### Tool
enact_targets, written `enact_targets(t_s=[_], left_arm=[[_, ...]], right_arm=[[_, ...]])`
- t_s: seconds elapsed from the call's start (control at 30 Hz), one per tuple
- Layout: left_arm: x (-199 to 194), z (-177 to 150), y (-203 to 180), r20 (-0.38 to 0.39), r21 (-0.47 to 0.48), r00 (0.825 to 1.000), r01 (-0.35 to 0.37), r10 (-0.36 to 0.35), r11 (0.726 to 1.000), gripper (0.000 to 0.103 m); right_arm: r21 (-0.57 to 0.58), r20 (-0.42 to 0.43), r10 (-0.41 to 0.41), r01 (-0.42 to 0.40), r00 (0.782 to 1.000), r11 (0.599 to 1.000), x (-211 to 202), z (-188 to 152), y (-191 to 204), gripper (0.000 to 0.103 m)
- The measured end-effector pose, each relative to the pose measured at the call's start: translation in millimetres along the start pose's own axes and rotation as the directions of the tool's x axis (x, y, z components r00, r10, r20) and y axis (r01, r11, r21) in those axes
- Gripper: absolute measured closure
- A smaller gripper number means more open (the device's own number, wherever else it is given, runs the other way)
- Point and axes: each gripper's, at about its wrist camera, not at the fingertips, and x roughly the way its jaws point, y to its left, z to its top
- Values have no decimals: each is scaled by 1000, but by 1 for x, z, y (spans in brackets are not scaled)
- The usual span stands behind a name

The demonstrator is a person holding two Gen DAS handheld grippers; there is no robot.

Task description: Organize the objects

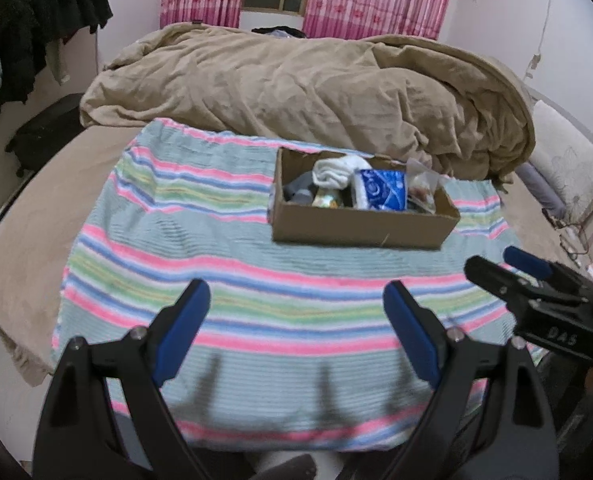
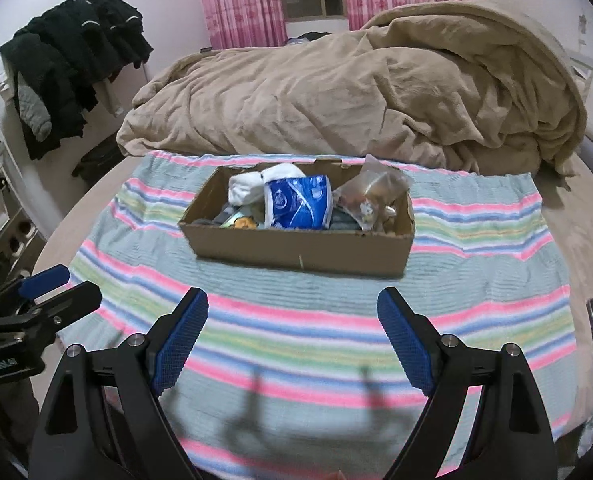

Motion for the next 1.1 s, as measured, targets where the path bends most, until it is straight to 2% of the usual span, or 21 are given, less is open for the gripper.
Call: enact_targets(t_s=[0.43,1.1], left_arm=[[-31,-26,-11,13,35,1000,-26,25,999,13],[-46,-26,-15,40,61,999,-31,29,998,13]], right_arm=[[17,15,-5,5,1000,1000,-36,-30,5,14],[19,32,-4,3,999,1000,-47,-33,7,14]])
